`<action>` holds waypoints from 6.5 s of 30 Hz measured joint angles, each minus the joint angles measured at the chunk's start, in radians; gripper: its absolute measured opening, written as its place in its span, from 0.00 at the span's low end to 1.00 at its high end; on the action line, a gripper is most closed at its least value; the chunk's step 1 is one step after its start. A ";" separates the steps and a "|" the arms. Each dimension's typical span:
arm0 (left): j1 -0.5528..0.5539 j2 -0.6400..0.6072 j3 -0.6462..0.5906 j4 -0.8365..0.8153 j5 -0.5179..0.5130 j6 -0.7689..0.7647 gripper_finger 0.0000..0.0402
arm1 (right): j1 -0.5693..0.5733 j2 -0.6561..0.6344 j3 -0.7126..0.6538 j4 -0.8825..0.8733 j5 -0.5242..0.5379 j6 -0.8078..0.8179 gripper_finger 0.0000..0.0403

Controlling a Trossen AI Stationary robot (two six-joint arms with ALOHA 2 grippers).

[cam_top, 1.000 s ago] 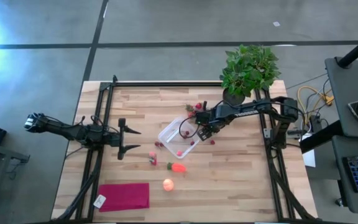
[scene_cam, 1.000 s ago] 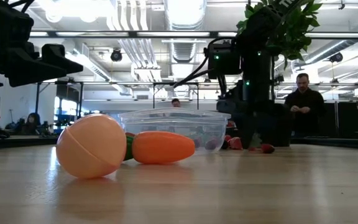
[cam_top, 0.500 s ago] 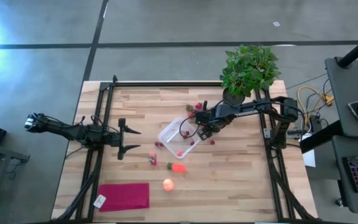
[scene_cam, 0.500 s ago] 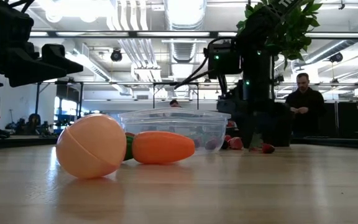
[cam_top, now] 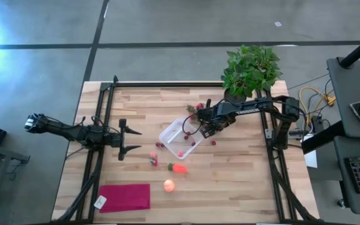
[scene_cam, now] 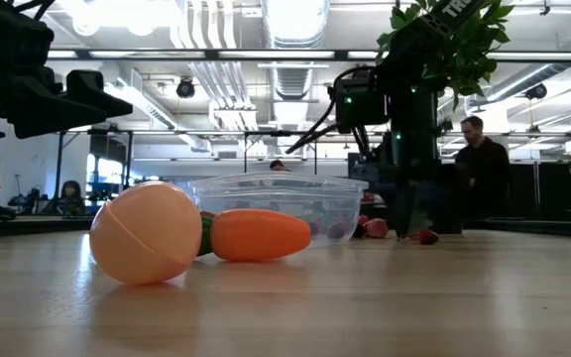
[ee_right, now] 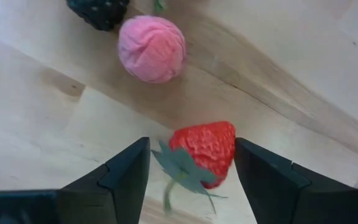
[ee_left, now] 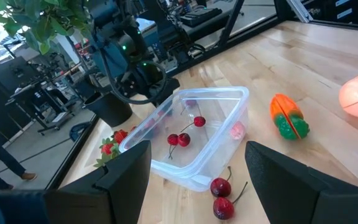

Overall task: Pick and placing Produce into tupperware
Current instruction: Put the red strawberry into the transparent container, then put the pink peach into the transparent container, then put the red cherry into the transparent container

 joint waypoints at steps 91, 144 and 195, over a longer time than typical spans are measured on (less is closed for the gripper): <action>0.000 0.018 0.000 0.011 0.000 0.000 0.61 | -0.039 -0.065 0.006 0.150 0.048 -0.353 0.65; 0.000 0.028 0.000 0.012 0.000 0.000 0.61 | 0.019 -0.293 0.075 0.180 -0.187 -0.383 0.19; 0.000 0.034 0.000 0.013 0.000 0.000 0.61 | 0.241 -0.199 -0.262 0.322 -0.019 -0.318 0.56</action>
